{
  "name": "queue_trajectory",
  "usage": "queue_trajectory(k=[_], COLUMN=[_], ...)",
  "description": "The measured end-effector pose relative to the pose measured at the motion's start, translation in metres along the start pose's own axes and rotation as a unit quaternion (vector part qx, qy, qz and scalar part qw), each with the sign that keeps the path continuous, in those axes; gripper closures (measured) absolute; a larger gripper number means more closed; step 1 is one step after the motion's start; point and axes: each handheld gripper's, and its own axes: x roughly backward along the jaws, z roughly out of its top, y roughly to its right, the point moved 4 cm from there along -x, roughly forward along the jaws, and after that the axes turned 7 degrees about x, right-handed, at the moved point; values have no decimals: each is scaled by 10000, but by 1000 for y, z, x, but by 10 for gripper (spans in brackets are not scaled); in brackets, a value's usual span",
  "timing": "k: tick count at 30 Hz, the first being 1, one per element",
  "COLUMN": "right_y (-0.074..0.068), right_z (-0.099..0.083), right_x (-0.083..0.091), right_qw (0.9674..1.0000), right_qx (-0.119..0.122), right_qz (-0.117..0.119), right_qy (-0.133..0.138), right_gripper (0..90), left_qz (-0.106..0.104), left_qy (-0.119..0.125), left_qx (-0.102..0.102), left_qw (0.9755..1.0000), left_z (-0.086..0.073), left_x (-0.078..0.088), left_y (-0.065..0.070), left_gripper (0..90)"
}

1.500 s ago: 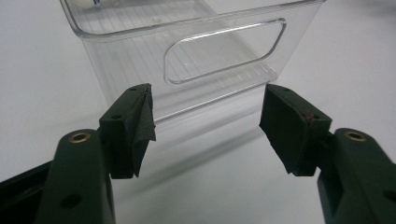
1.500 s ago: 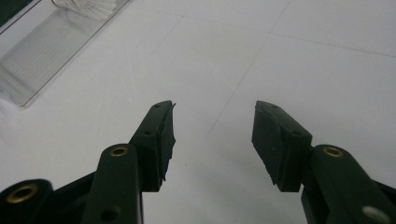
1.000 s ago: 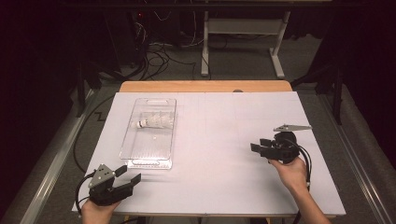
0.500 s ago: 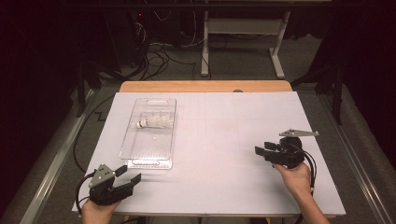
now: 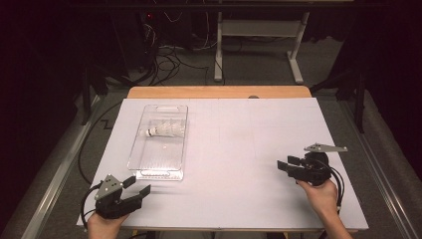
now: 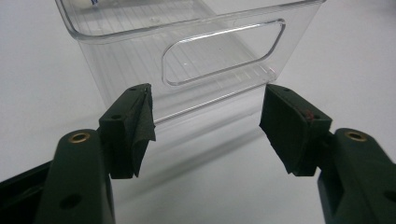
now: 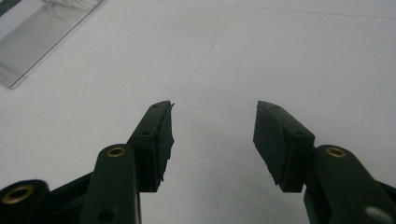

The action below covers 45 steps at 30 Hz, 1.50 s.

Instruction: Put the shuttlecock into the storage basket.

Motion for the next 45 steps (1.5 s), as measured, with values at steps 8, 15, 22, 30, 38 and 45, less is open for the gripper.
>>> queue_trajectory(k=[8, 15, 22, 30, 38, 45], right_y=[1, -1, -3, -1, 3, 5], right_z=[-7, -14, -19, -30, -41, -49], right_x=[6, 10, 15, 25, 35, 41], right_qw=[10000, 9999, 9998, 9996, 9992, 9986], right_qx=[-9, 9, 45, 57, -98, -73], right_qz=[-40, -59, -82, -175, -188, -240], right_qy=[20, 89, 159, 227, 332, 464], right_gripper=[469, 457, 449, 435, 425, 416], left_qz=[6, 6, 3, 23, 29, 38], left_qy=[14, 4, 5, 52, 47, 49], left_qx=[12, 2, -2, 31, 25, 22], left_qw=[10000, 10000, 10000, 10000, 10000, 10000], left_z=[0, 0, 0, 1, 1, 1], left_x=[0, 0, 0, 2, 2, 1], left_y=[0, 0, 0, -2, -1, -1], left_gripper=[358, 359, 359, 359, 359, 359])
